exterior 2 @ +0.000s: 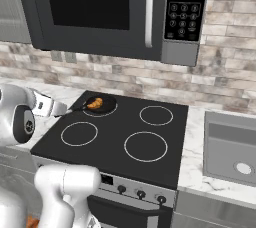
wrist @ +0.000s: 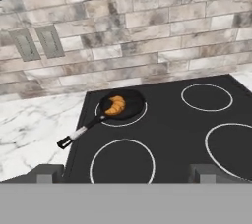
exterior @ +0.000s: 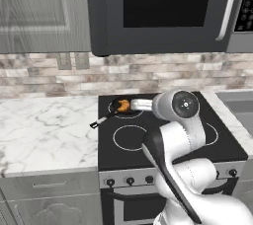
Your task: Pick the croissant and place it on the pan. Then turn on the stove to warm the croissant.
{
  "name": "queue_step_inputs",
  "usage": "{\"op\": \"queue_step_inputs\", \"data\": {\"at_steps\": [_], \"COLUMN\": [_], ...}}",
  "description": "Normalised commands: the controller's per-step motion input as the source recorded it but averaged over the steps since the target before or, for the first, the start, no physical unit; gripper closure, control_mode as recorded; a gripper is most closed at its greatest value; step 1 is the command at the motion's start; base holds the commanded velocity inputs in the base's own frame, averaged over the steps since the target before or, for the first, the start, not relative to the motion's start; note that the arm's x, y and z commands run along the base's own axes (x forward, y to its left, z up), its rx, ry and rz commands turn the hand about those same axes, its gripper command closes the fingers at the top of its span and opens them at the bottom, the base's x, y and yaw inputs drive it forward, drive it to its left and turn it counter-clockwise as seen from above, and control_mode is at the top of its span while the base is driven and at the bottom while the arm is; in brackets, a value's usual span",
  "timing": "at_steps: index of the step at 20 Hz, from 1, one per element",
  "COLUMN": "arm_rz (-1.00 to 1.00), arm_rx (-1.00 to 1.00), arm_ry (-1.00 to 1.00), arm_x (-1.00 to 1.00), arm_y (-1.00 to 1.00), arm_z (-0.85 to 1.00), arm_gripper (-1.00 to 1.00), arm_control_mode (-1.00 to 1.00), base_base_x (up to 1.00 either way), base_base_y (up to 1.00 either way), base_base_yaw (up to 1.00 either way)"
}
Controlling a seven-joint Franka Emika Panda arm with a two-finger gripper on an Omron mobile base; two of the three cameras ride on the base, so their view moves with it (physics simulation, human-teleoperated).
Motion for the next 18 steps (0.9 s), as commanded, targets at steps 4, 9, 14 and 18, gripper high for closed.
{"op": "queue_step_inputs", "data": {"at_steps": [4,9,14,18], "arm_rz": [0.0,0.0,0.02,0.03], "arm_rx": [-0.01,-0.04,-0.04,-0.06], "arm_ry": [-0.07,-0.02,-0.09,-0.12], "arm_x": [-0.67,-0.61,-0.49,-0.37], "arm_y": [0.08,0.14,0.17,0.2], "arm_z": [0.02,-0.07,-0.27,-0.42], "arm_gripper": [-1.0,-1.0,-1.0,-1.0], "arm_control_mode": [-1.0,-1.0,-1.0,-1.0], "base_base_x": [0.0,0.0,0.0,0.0], "base_base_y": [0.0,0.0,0.0,0.0], "base_base_yaw": [0.0,0.0,0.0,0.0]}}
